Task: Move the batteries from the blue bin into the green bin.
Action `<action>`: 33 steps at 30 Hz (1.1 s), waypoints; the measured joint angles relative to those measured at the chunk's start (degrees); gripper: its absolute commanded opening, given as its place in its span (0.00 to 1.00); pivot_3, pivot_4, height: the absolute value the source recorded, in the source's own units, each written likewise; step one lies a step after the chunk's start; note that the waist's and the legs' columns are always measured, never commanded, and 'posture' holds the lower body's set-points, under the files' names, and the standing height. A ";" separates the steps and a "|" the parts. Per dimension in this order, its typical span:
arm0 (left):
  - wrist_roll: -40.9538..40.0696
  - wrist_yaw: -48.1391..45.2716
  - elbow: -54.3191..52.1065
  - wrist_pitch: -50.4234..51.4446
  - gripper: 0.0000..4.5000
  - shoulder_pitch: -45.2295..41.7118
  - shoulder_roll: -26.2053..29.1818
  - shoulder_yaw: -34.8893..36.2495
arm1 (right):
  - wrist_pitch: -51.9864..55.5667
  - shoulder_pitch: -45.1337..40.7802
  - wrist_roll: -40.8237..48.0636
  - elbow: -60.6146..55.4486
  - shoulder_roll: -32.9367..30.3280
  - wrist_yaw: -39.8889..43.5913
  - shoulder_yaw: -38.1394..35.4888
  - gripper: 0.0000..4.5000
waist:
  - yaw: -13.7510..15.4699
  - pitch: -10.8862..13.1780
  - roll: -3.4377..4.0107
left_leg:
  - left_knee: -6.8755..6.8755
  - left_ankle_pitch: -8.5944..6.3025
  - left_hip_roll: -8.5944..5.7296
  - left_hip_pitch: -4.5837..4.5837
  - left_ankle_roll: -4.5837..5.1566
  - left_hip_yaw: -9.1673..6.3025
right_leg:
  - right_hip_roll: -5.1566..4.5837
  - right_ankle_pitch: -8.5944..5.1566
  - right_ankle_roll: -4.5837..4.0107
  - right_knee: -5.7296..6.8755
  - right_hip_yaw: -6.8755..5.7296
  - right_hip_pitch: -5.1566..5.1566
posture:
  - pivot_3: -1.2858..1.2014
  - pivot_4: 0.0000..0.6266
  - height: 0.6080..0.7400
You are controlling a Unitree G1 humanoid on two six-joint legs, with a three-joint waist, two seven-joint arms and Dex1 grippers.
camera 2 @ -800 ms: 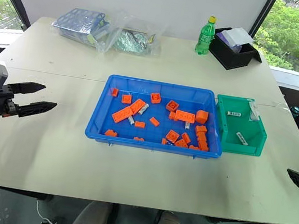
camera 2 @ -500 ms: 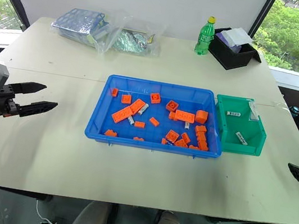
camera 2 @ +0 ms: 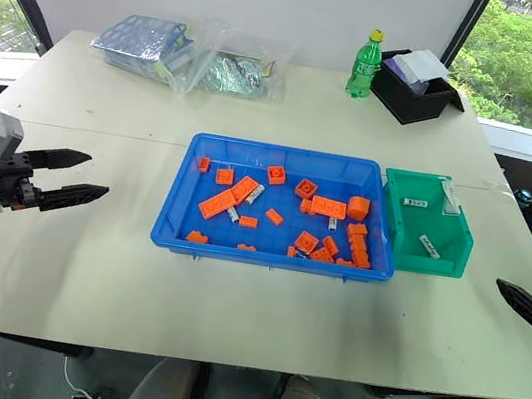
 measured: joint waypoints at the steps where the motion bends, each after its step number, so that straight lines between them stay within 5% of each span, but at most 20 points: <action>1: -0.16 -0.29 -0.51 0.44 1.00 -0.02 0.01 -0.15 | 0.49 -1.58 0.09 -0.97 -0.26 0.18 1.83 1.00 | -0.07 0.00 0.01 | 0.00 0.00 0.00 0.04 0.00 0.00 | 0.00 0.00 0.00 0.02 0.00 0.01 | 0.52 0.24 0.87; 11: -1.34 -5.52 -7.28 1.01 1.00 -2.05 2.86 -3.84 | 3.08 -38.18 -3.04 -8.30 2.79 4.90 38.60 1.00 | -1.44 0.41 -0.29 | -0.06 0.03 0.13 0.18 0.06 0.23 | -0.04 0.01 -0.02 0.44 0.02 -0.16 | 0.52 0.24 0.87; 18: -1.46 -9.35 -7.95 1.52 1.00 -3.02 5.98 -5.13 | -8.61 -61.56 -17.48 14.12 20.45 12.42 60.82 1.00 | -1.82 0.40 -0.55 | 0.01 0.05 0.11 0.20 0.10 0.26 | -0.02 0.04 -0.01 1.05 0.14 -0.40 | 0.52 0.24 0.87; 26: -2.53 -8.61 -12.72 2.29 1.00 0.93 5.32 -4.04 | -28.43 -77.57 -30.54 46.97 40.33 11.81 69.12 1.00 | -2.95 0.41 -0.69 | -0.03 0.08 0.06 0.30 0.07 0.16 | 0.03 0.15 0.14 1.65 0.31 -0.43 | 0.52 0.24 0.87; 33: -4.59 -6.41 -16.76 4.27 1.00 4.04 4.93 -1.37 | -36.85 -81.09 -35.78 62.40 48.94 7.11 69.05 1.00 | -3.05 0.40 -0.70 | -0.02 0.09 0.05 0.34 0.02 0.08 | 0.05 0.10 0.06 1.64 0.31 -0.43 | 0.52 0.24 0.87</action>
